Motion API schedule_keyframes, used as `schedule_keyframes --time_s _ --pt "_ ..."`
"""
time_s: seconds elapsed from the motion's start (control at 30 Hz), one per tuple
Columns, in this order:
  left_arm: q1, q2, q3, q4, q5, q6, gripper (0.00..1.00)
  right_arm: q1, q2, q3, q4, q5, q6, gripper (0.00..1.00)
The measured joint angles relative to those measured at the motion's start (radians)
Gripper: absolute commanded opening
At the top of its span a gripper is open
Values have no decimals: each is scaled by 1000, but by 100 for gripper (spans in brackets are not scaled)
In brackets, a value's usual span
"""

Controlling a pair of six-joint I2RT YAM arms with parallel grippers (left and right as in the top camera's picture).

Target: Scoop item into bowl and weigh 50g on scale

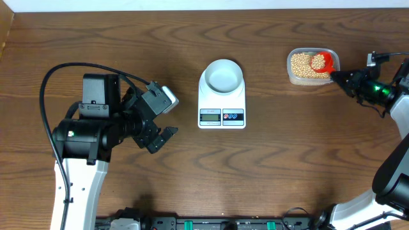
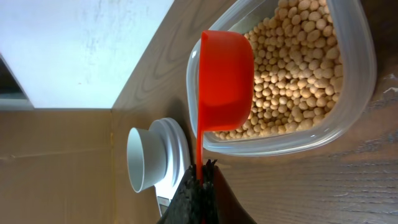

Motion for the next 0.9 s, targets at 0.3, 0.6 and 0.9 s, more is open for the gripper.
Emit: schedule_keyframes --time_s 0.3,0.6,0.9 --pt "0 0 0 0 0 0 98 0 0 0 0 -17 0 1" --pt "0 0 0 0 0 0 98 0 0 0 0 -22 0 1" --pt "0 0 0 0 0 0 98 0 0 0 0 -16 0 1"
